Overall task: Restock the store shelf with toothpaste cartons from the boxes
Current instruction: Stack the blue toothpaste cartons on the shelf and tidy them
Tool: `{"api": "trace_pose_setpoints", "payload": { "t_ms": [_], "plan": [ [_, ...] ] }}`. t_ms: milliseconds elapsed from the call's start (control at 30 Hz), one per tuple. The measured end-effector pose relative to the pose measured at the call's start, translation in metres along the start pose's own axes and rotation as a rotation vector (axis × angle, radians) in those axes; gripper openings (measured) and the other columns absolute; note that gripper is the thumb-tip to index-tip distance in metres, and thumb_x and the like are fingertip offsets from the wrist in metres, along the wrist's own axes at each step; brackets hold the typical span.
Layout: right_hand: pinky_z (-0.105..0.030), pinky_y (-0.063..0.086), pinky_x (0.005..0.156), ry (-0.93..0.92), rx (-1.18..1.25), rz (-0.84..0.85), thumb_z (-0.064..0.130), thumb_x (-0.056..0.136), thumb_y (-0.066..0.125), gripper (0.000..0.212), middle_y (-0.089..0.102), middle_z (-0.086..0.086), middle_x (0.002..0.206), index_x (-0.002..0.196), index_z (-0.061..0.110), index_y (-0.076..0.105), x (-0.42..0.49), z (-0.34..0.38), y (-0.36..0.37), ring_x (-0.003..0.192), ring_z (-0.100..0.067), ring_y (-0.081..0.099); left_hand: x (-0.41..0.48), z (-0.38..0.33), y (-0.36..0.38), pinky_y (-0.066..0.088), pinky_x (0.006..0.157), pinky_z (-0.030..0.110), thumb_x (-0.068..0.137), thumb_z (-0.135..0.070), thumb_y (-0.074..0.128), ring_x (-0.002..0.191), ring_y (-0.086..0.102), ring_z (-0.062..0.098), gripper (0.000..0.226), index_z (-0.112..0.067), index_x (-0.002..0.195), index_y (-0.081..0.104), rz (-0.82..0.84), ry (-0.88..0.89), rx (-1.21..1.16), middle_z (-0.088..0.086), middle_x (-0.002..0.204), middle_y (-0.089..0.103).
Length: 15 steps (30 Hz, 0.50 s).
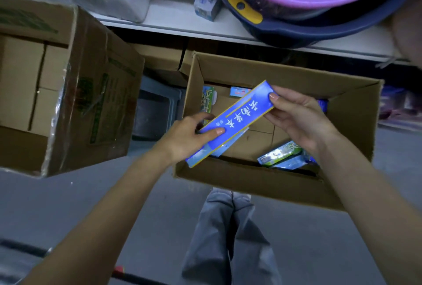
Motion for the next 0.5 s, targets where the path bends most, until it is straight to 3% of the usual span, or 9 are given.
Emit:
{"api": "trace_pose_setpoints", "payload": {
  "t_ms": [67, 133, 233, 367, 500],
  "plan": [
    [-0.03, 0.056, 0.085, 0.022, 0.025, 0.025, 0.019, 0.065, 0.071, 0.048, 0.075, -0.003, 0.087, 0.112, 0.011, 0.064, -0.003, -0.008, 0.012, 0.088, -0.015, 0.07, -0.007, 0.001, -0.001, 0.05, 0.071, 0.024, 0.081, -0.047, 0.071, 0.075, 0.064, 0.005, 0.027, -0.025, 0.096, 0.065, 0.063, -0.014, -0.115, -0.004, 0.087, 0.071],
    [-0.03, 0.055, 0.087, 0.038, 0.008, 0.024, 0.014, 0.083, 0.063, 0.027, 0.074, -0.002, 0.086, 0.109, 0.013, 0.065, -0.003, -0.014, 0.022, 0.089, -0.015, 0.069, -0.014, 0.006, -0.004, 0.049, 0.064, 0.017, 0.082, -0.038, 0.073, 0.068, 0.063, 0.004, 0.022, -0.022, 0.094, 0.065, 0.091, -0.067, -0.241, -0.004, 0.084, 0.07],
    [-0.027, 0.055, 0.081, 0.054, 0.007, 0.004, 0.01, 0.092, 0.057, 0.023, 0.074, -0.001, 0.086, 0.114, 0.012, 0.064, 0.001, -0.021, 0.029, 0.089, -0.014, 0.068, -0.025, 0.019, -0.002, 0.049, 0.055, 0.012, 0.084, -0.034, 0.071, 0.061, 0.065, 0.003, 0.014, -0.021, 0.089, 0.066, 0.185, -0.182, -0.318, -0.007, 0.075, 0.071],
    [-0.026, 0.055, 0.079, 0.033, 0.012, -0.024, 0.009, 0.092, 0.057, 0.027, 0.073, -0.003, 0.087, 0.118, 0.008, 0.062, 0.007, -0.021, 0.032, 0.09, -0.017, 0.066, -0.032, 0.034, -0.001, 0.056, 0.07, 0.024, 0.083, -0.041, 0.067, 0.079, 0.07, 0.009, 0.026, -0.026, 0.104, 0.067, 0.265, -0.256, -0.312, -0.004, 0.092, 0.075],
    [-0.028, 0.054, 0.082, -0.038, 0.035, -0.033, 0.011, 0.093, 0.056, 0.014, 0.073, -0.002, 0.085, 0.102, 0.011, 0.066, 0.012, -0.016, 0.038, 0.086, -0.015, 0.067, -0.036, 0.037, 0.002, 0.056, 0.082, 0.042, 0.068, -0.043, 0.072, 0.09, 0.069, 0.019, 0.043, -0.027, 0.108, 0.067, 0.301, -0.272, -0.4, 0.002, 0.105, 0.073]
  ]
}}
Point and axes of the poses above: each hand's wrist, its own x-axis towards the middle knuckle, its own y-axis out of the palm, z = x × y, the point moved 9 cm from there along x, towards the middle knuckle
